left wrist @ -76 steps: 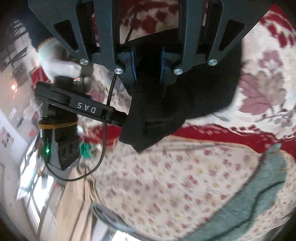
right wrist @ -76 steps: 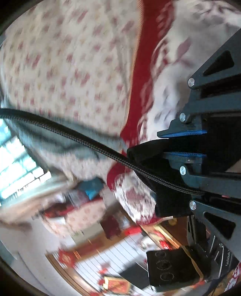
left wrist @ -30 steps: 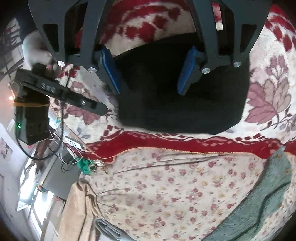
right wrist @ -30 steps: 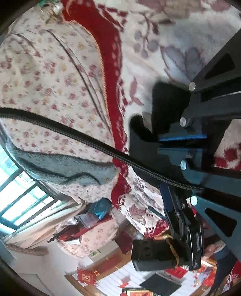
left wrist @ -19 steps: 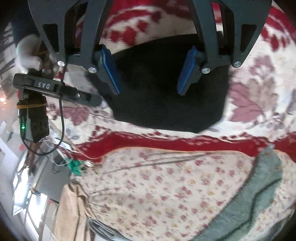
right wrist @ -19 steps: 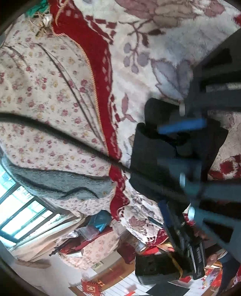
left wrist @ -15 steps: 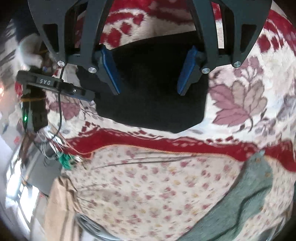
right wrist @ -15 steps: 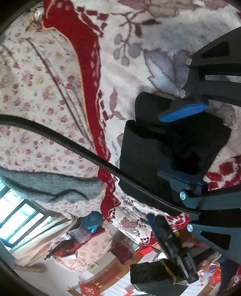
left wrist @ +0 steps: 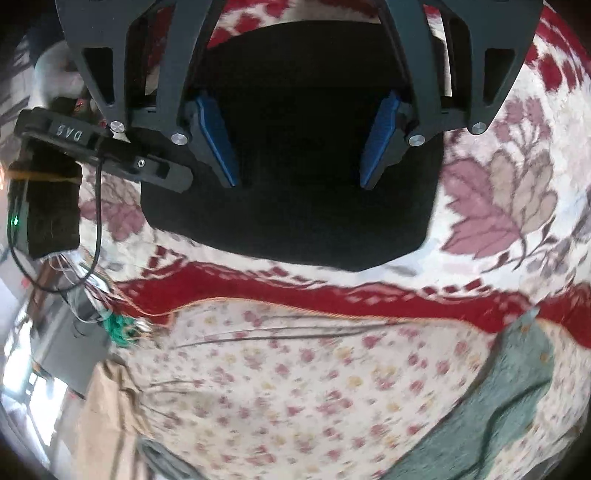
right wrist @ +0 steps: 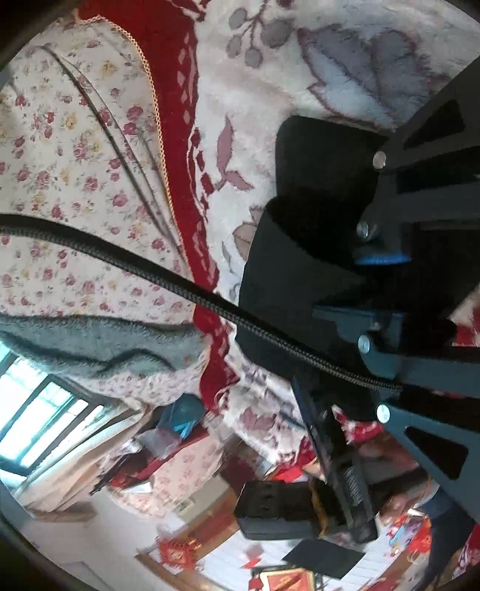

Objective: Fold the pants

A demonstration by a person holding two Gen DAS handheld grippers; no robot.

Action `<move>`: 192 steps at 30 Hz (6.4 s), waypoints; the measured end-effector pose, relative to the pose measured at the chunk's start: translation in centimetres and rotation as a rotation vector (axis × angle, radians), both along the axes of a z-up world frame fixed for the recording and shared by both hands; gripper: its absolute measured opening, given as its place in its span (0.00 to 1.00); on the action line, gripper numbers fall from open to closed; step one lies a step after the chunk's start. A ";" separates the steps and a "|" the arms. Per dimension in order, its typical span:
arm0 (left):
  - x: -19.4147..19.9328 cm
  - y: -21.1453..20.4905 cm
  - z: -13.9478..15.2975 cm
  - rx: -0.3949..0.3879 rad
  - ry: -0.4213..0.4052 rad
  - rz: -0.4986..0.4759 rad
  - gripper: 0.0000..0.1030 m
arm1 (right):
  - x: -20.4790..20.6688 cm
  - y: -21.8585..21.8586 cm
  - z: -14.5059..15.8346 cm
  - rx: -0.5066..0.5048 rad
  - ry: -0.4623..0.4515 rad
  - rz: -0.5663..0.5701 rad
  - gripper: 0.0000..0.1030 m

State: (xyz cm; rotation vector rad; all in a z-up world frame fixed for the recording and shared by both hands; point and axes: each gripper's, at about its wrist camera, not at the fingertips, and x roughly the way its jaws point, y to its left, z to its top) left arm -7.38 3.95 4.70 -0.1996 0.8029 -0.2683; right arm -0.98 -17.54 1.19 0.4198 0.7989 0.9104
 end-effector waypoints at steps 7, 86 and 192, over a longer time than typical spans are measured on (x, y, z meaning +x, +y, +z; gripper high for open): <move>0.0 -3.9 0.6 -0.026 0.006 -0.101 0.64 | -1.1 -1.8 3.0 -0.028 -0.082 -0.022 0.12; -0.3 6.7 -1.1 -0.054 0.111 0.109 0.65 | -2.7 -1.8 1.6 -0.362 -0.068 -0.343 0.70; -8.6 17.9 2.9 0.244 -0.065 0.638 0.63 | -4.2 23.5 4.8 -0.334 -0.300 0.071 0.62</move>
